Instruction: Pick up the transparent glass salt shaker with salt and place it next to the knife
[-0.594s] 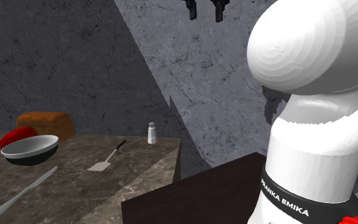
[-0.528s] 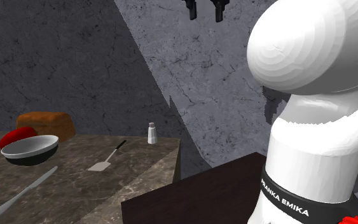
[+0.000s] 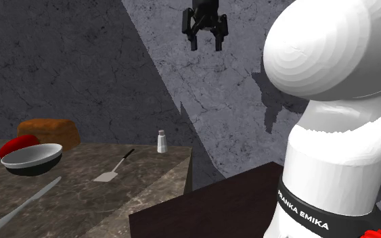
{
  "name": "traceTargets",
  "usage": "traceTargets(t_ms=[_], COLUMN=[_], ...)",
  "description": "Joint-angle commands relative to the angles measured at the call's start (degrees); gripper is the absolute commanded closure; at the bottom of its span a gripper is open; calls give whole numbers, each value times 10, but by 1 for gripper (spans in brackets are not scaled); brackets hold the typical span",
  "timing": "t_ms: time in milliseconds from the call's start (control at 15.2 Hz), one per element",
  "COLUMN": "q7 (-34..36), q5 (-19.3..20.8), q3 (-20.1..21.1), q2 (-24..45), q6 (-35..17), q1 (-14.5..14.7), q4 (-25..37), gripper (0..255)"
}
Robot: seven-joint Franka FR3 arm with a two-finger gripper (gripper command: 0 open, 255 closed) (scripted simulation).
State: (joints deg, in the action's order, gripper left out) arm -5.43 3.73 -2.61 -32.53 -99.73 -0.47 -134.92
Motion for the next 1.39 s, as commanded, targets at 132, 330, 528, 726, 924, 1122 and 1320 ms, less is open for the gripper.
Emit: traceTargets(t_ms=[132, 330, 528, 726, 924, 1122, 1320], q7=[-12, -22, -34, -48, -62, -77, -92], q5=[-6, -13, -23, -35, -49, -65, -81], q3=[-9, -15, -19, -23, -24, -22, -18], q2=[70, 127, 188, 251, 316, 381, 447], q6=[-77, -128, -175, -217, -253, -282, -305], q1=[4, 7, 11, 14, 16, 17, 15], q4=[-3, 5, 21, 43, 73, 110, 153], gripper=[0, 0, 0, 0, 0, 0, 0])
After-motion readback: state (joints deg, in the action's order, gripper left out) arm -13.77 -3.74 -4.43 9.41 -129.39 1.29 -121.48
